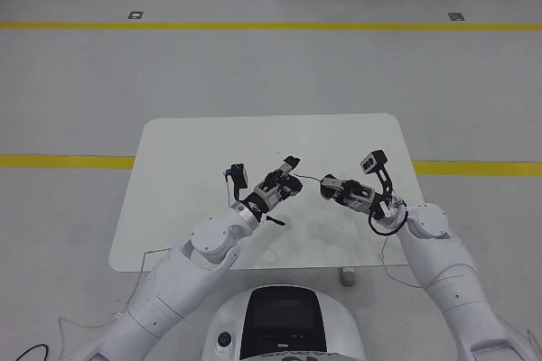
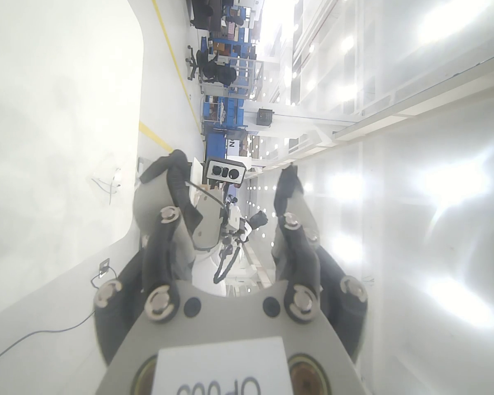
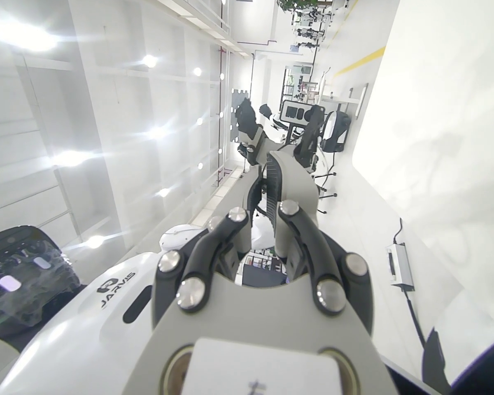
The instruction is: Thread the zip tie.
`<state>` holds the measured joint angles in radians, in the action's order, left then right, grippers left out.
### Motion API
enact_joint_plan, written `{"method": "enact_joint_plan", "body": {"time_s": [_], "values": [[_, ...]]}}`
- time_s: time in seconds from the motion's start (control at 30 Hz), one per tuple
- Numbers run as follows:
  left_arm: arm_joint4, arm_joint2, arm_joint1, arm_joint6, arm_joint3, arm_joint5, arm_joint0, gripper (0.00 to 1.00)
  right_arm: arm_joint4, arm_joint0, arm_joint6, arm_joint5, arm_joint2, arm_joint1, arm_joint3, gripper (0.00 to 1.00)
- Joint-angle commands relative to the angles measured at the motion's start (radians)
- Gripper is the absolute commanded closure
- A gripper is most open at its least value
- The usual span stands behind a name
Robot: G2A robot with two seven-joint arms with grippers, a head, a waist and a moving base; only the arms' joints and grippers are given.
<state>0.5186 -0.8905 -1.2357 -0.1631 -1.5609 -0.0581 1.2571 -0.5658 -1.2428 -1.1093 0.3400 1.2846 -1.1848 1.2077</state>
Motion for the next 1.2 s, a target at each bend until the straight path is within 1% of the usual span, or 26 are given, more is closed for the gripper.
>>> {"method": "enact_joint_plan", "body": {"time_s": [0.0, 0.17, 0.2, 0.23, 0.3, 0.43, 0.47, 0.5, 0.53, 0.57, 0.6, 0.63, 0.87, 0.9, 0.97, 1.0, 1.03, 1.07, 1.1, 1.13, 1.17], "values": [[0.0, 0.0, 0.0, 0.0, 0.0, 0.0, 0.0, 0.0, 0.031, -0.001, 0.01, 0.0, 0.007, 0.002, 0.011, 1.0], [0.0, 0.0, 0.0, 0.0, 0.0, 0.0, 0.0, 0.0, 0.031, -0.001, 0.01, 0.0, 0.007, 0.002, 0.011, 1.0], [-0.011, 0.002, 0.0, -0.006, 0.001, 0.003, -0.001, 0.0, 0.031, -0.002, 0.015, -0.001, 0.008, 0.002, 0.013, 1.0], [-0.062, 0.002, 0.003, -0.017, 0.011, 0.017, -0.011, 0.0, 0.025, -0.005, 0.026, -0.009, 0.016, 0.003, 0.02, 1.0], [-0.118, 0.005, 0.006, -0.041, 0.017, 0.034, -0.024, 0.0, -0.001, -0.009, 0.005, -0.022, 0.036, 0.008, 0.025, 1.0], [-0.214, 0.015, 0.017, -0.193, 0.04, 0.095, -0.072, 0.0, -0.06, -0.004, -0.101, -0.075, 0.078, 0.021, 0.004, 1.0], [-0.223, 0.012, 0.018, -0.222, 0.047, 0.099, -0.084, 0.0, -0.077, 0.004, -0.145, -0.101, 0.085, 0.025, -0.009, 1.0], [-0.22, 0.01, 0.019, -0.24, 0.051, 0.102, -0.09, 0.0, -0.086, 0.009, -0.169, -0.112, 0.09, 0.027, -0.021, 1.0], [-0.225, 0.013, 0.02, -0.271, 0.056, 0.106, -0.1, 0.0, -0.1, 0.015, -0.208, -0.144, 0.086, 0.029, -0.035, 1.0], [-0.235, 0.016, 0.02, -0.304, 0.066, 0.114, -0.113, 0.0, -0.119, 0.026, -0.251, -0.177, 0.082, 0.03, -0.053, 1.0], [-0.253, 0.025, 0.021, -0.348, 0.077, 0.12, -0.134, 0.0, -0.124, 0.044, -0.266, -0.19, 0.083, 0.031, -0.085, 1.0], [-0.281, 0.031, 0.021, -0.357, 0.088, 0.125, -0.15, 0.0, -0.115, 0.051, -0.262, -0.193, 0.081, 0.031, -0.1, 1.0], [-0.281, 0.031, 0.021, -0.357, 0.088, 0.125, -0.15, 0.0, -0.115, 0.051, -0.262, -0.193, 0.081, 0.031, -0.1, 1.0], [-0.282, 0.032, 0.02, -0.357, 0.087, 0.123, -0.149, 0.0, -0.118, 0.048, -0.249, -0.196, 0.081, 0.031, -0.097, 1.0], [-0.261, 0.031, 0.019, -0.361, 0.1, 0.1, -0.147, 0.0, -0.122, 0.046, -0.238, -0.218, 0.081, 0.032, -0.115, 1.0], [-0.24, 0.031, 0.018, -0.391, 0.106, 0.079, -0.152, 0.0, -0.167, 0.049, -0.276, -0.239, 0.08, 0.031, -0.128, 1.0], [-0.197, 0.025, 0.017, -0.439, 0.122, 0.041, -0.157, 0.0, -0.263, 0.048, -0.281, -0.282, 0.056, 0.027, -0.116, 1.0], [-0.175, 0.025, 0.017, -0.485, 0.139, 0.016, -0.165, 0.0, -0.309, 0.047, -0.281, -0.298, 0.041, 0.029, -0.111, 1.0], [-0.167, 0.029, 0.017, -0.54, 0.156, -0.002, -0.176, 0.0, -0.328, 0.049, -0.281, -0.291, 0.035, 0.035, -0.116, 1.0], [-0.15, 0.033, 0.017, -0.594, 0.183, -0.01, -0.19, 0.0, -0.352, 0.048, -0.281, -0.289, 0.02, 0.045, -0.116, 1.0], [-0.149, 0.038, 0.016, -0.628, 0.199, -0.018, -0.203, 0.0, -0.371, 0.049, -0.281, -0.287, 0.01, 0.053, -0.115, 1.0]]}}
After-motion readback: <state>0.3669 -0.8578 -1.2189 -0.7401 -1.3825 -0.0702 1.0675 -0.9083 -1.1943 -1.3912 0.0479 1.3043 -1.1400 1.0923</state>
